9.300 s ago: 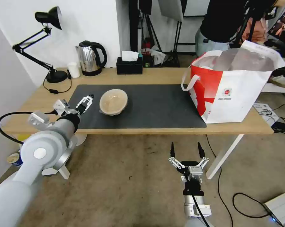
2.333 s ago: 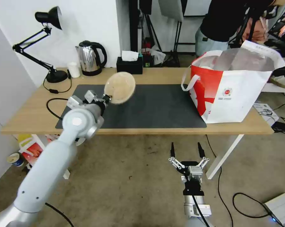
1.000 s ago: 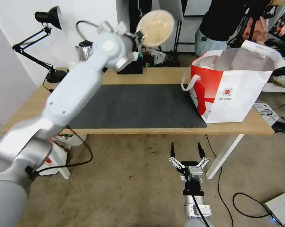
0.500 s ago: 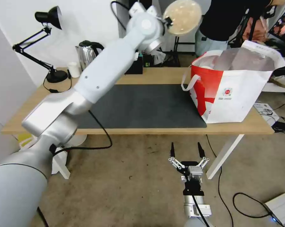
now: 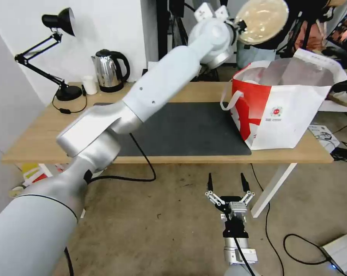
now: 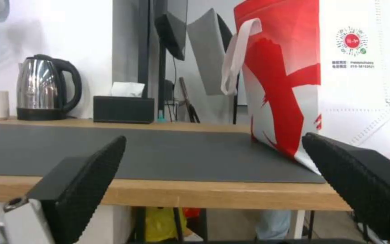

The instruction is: Pick up the trash from the table and place it into the takeout bag.

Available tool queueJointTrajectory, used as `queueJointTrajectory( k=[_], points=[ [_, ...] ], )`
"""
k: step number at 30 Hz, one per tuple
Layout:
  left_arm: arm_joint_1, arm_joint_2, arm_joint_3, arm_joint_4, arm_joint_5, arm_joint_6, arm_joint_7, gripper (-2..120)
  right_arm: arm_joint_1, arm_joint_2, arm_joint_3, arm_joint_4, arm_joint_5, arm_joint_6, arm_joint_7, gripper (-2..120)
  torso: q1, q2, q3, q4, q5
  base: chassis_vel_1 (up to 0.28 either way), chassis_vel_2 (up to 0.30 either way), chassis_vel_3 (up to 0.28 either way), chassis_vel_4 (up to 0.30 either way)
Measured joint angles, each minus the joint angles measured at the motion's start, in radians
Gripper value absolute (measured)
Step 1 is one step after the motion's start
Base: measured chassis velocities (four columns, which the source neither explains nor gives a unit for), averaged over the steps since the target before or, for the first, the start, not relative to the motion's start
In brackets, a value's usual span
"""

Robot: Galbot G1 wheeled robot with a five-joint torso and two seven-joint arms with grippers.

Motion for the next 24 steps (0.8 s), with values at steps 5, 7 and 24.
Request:
queueJointTrajectory(
  k=[5, 7, 24],
  points=[
    [0.0, 0.001, 0.029, 0.004, -0.002, 0.0, 0.06, 1, 0.0, 0.0, 0.0, 0.0, 0.0, 0.0, 0.0, 100, 0.0, 0.0, 0.0, -0.0004, 0.0, 0.0, 0.0, 0.0, 0.0],
    [-0.003, 0.002, 0.041, 0.009, -0.003, -0.003, 0.073, 1, 0.0, 0.0, 0.0, 0.0, 0.0, 0.0, 0.0, 100, 0.0, 0.0, 0.0, -0.0003, 0.0001, 0.0, 0.0, 0.0, 0.0],
    [-0.033, 0.003, 0.184, 0.041, -0.002, -0.035, 0.153, 1, 0.0, 0.0, 0.0, 0.0, 0.0, 0.0, 0.0, 100, 0.0, 0.0, 0.0, -0.0005, 0.0001, 0.0, 0.0, 0.0, 0.0]
  ],
)
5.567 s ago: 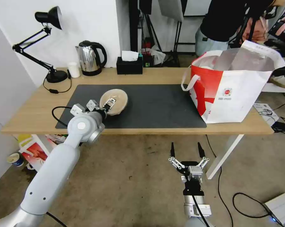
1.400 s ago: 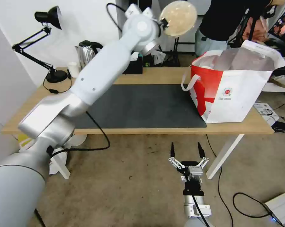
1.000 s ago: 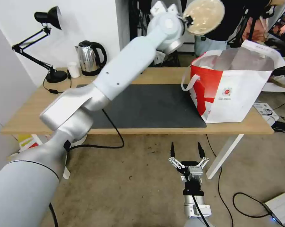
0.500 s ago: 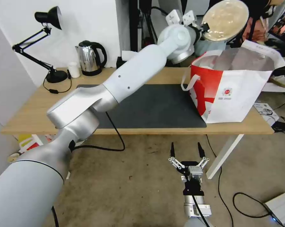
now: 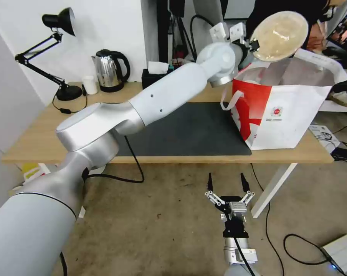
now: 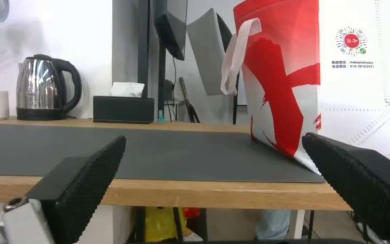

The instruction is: Pick up the trash from the table and place it into the takeout bag.

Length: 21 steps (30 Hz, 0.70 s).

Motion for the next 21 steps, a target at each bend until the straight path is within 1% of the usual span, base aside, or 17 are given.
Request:
queueJointTrajectory(
  k=[9, 21],
  points=[
    [0.011, 0.001, 0.043, 0.025, 0.021, -0.011, 0.019, 1, 0.0, 0.0, 0.0, 0.0, 0.0, 0.0, 0.0, 100, 0.0, 0.0, 0.0, 0.0002, -0.0001, 0.0, 0.0, 0.0, 0.0],
    [0.028, 0.001, 0.105, 0.056, 0.057, -0.026, 0.024, 1, 0.0, 0.0, 0.0, 0.0, 0.0, 0.0, 0.0, 100, 0.0, 0.0, 0.0, 0.0001, -0.0001, 0.0, 0.0, 0.0, 0.0]
  ],
)
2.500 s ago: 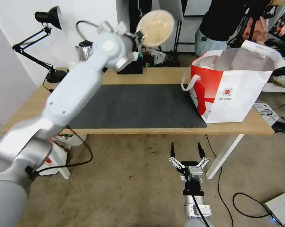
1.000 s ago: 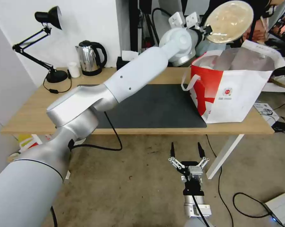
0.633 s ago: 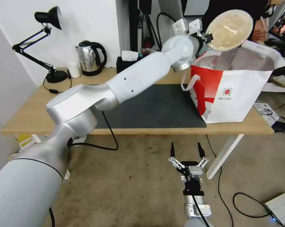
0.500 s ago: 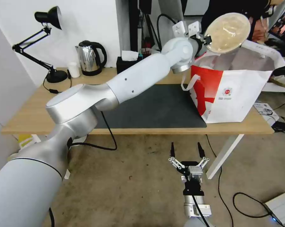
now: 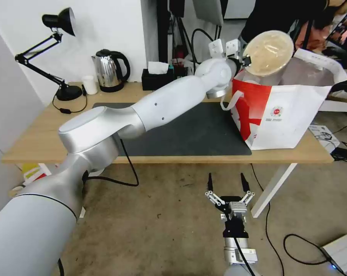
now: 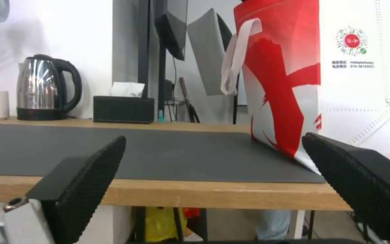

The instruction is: Pick up the trash from the table and place it into the takeout bag.

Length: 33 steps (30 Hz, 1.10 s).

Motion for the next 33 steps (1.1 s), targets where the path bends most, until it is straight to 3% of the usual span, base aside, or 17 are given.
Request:
queueJointTrajectory(
  k=[33],
  points=[
    [-0.002, 0.0, 0.112, 0.041, 0.063, 0.0, 0.09, 1, 0.0, 0.0, 0.0, 0.0, 0.0, 0.0, 0.0, 100, 0.0, 0.0, 0.0, 0.0001, 0.0, 0.0, 0.0, 0.0, 0.0]
  ],
)
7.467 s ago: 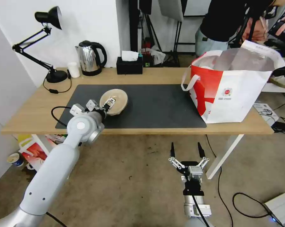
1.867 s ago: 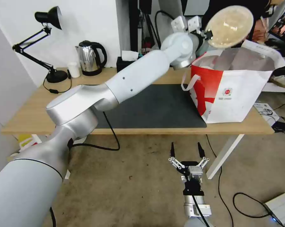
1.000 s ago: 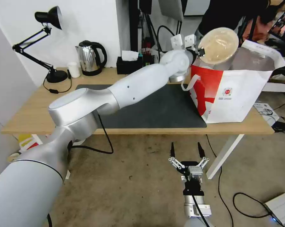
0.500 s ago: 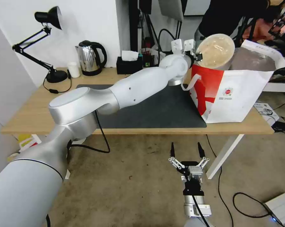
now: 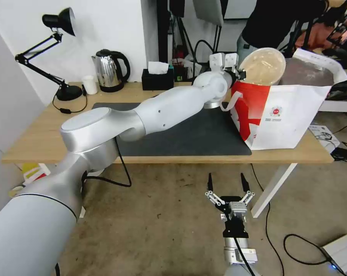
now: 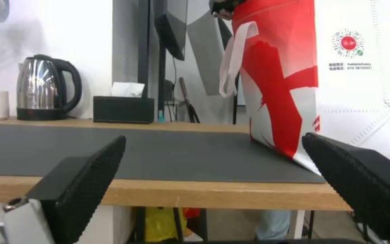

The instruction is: Pick up the trash from the table and place it into the takeout bag.

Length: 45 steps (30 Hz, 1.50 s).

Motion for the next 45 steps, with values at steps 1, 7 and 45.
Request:
queueJointTrajectory(
  k=[1, 7, 45],
  points=[
    [0.0, 0.0, 0.0, 0.0, 0.0, 0.0, 0.0, 1, 0.0, 0.0, 0.0, 0.0, 0.0, 0.0, 0.0, 100, 0.0, 0.0, 0.0, 0.0, 0.0, 0.0, 0.0, 0.0, 0.0],
    [0.0, 0.0, 0.024, -0.002, 0.029, 0.0, 0.027, 1, 0.0, 0.0, 0.0, 0.0, 0.0, 0.0, 0.0, 100, 0.0, 0.0, 0.0, -0.0001, 0.0, 0.0, 0.0, 0.0, 0.0],
    [-0.076, 0.01, -0.022, -0.079, 0.053, -0.026, -0.057, 100, 0.0, 0.0, 0.0, 0.0, 0.0, 0.0, 0.0, 100, 0.0, 0.0, 0.0, -0.0003, 0.0001, 0.0, 0.0, 0.0, 0.0]
  ],
)
